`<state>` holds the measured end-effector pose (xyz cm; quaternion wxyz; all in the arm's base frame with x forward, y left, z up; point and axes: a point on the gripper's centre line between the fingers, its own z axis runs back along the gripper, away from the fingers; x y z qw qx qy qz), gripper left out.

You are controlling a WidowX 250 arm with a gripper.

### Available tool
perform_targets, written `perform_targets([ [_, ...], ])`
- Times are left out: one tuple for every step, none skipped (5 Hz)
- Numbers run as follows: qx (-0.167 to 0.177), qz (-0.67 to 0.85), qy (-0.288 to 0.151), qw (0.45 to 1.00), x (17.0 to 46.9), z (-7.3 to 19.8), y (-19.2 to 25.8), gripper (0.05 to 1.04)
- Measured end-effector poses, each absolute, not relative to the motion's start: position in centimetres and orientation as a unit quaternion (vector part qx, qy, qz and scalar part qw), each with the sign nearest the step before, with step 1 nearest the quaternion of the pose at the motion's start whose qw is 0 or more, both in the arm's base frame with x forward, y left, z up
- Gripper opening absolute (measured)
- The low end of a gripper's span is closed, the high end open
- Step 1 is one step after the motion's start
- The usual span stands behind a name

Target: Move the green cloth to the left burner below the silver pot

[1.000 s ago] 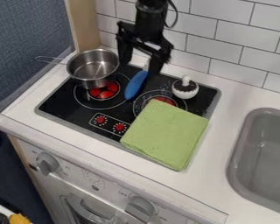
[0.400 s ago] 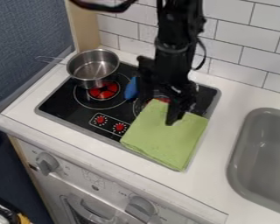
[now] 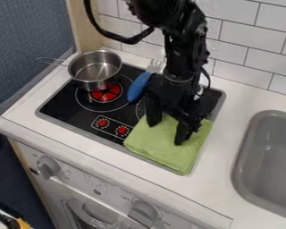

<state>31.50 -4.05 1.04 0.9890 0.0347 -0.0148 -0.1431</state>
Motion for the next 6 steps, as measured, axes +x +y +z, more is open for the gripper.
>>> perform_targets([
  [0.045,-0.137,-0.031,0.989,32.2,0.8,-3.8,1.005],
  [0.054,-0.123,-0.030,0.990,32.2,0.9,-2.2,1.004],
  [0.062,-0.101,-0.041,0.992,31.5,1.0,-0.2,1.002],
  [0.072,-0.061,-0.034,0.995,30.1,1.3,3.5,1.001],
  [0.080,-0.042,-0.027,0.996,29.4,1.4,6.0,1.002],
  [0.094,-0.022,-0.014,0.995,28.9,1.8,8.7,1.001],
])
